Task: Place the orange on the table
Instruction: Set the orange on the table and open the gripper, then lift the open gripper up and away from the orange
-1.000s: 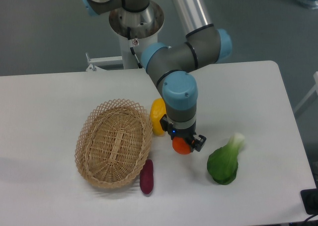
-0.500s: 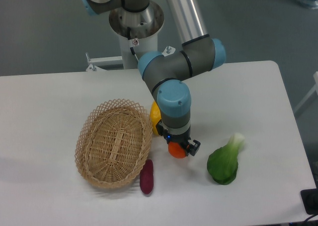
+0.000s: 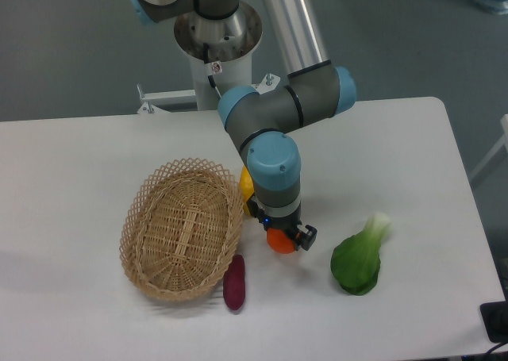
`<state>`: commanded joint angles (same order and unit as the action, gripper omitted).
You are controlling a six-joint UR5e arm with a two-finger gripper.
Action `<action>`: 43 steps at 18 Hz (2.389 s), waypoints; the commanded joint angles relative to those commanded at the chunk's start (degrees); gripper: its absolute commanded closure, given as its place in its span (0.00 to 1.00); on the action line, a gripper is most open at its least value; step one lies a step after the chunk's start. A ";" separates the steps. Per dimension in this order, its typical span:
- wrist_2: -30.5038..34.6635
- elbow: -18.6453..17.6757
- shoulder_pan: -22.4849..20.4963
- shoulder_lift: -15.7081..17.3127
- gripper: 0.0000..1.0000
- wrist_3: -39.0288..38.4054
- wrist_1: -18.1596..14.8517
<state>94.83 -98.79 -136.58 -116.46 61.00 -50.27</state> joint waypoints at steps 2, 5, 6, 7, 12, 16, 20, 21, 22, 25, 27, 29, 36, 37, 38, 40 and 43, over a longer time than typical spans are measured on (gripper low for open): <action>0.00 0.17 0.00 -0.17 0.08 -0.09 0.17; 0.00 0.00 0.00 -0.35 0.00 -0.44 2.63; 0.00 0.00 0.00 -0.26 0.00 -0.53 2.72; -0.09 0.17 0.00 -0.09 0.00 -0.35 2.90; -0.09 1.49 -1.14 0.53 0.00 -0.09 2.81; 0.00 7.46 -3.95 0.53 0.00 0.09 0.98; -0.09 11.41 -6.67 0.53 0.00 2.45 -5.17; -0.44 12.56 -7.81 0.61 0.00 3.94 -7.45; -0.61 13.87 -8.95 0.62 0.00 5.70 -10.08; -1.75 16.16 -11.33 0.70 0.00 9.22 -14.58; -2.02 17.22 -12.13 0.70 0.00 10.63 -16.08; -2.11 18.45 -12.83 0.44 0.00 11.34 -16.96; -5.89 19.60 -15.38 0.18 0.00 16.17 -18.11; -5.89 19.43 -15.38 0.26 0.00 16.17 -18.02; -5.80 19.16 -15.38 0.35 0.00 16.17 -17.93; -5.45 18.11 -15.29 0.61 0.00 16.35 -17.32; -5.27 17.67 -15.21 0.62 0.00 16.35 -17.05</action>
<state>89.56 -81.12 -151.79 -115.84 77.34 -67.33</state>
